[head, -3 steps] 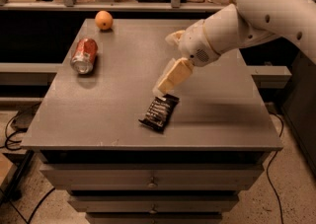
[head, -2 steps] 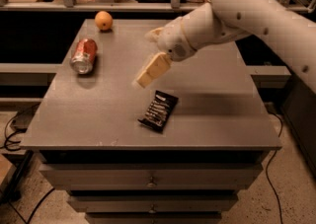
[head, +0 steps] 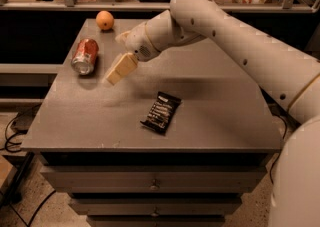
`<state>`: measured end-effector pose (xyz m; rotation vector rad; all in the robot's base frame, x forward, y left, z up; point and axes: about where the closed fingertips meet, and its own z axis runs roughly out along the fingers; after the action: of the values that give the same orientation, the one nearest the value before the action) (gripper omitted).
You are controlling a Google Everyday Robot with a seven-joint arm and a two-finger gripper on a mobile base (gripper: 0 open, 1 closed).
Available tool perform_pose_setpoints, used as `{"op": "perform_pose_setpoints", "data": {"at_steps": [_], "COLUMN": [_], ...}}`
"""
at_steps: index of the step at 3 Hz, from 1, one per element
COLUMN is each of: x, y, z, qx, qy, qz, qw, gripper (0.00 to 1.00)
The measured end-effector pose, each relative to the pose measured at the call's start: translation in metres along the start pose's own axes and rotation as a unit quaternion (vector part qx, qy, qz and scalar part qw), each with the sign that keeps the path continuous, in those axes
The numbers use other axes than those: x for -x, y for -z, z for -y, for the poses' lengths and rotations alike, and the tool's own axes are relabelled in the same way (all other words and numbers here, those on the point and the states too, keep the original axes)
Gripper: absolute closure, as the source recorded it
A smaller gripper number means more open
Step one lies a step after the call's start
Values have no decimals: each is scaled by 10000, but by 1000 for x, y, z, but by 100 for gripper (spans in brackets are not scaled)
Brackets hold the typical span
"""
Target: Pick coke can
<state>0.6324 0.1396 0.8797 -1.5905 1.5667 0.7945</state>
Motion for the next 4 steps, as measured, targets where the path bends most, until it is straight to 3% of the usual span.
{"op": "perform_pose_setpoints", "data": {"at_steps": [2, 4], "x": [14, 28], "y": [-65, -84], "z": [38, 60], "qx": [42, -25], "qy": [-25, -66], "qz": [355, 721], "qw": [9994, 9974], "gripper": [0, 0]}}
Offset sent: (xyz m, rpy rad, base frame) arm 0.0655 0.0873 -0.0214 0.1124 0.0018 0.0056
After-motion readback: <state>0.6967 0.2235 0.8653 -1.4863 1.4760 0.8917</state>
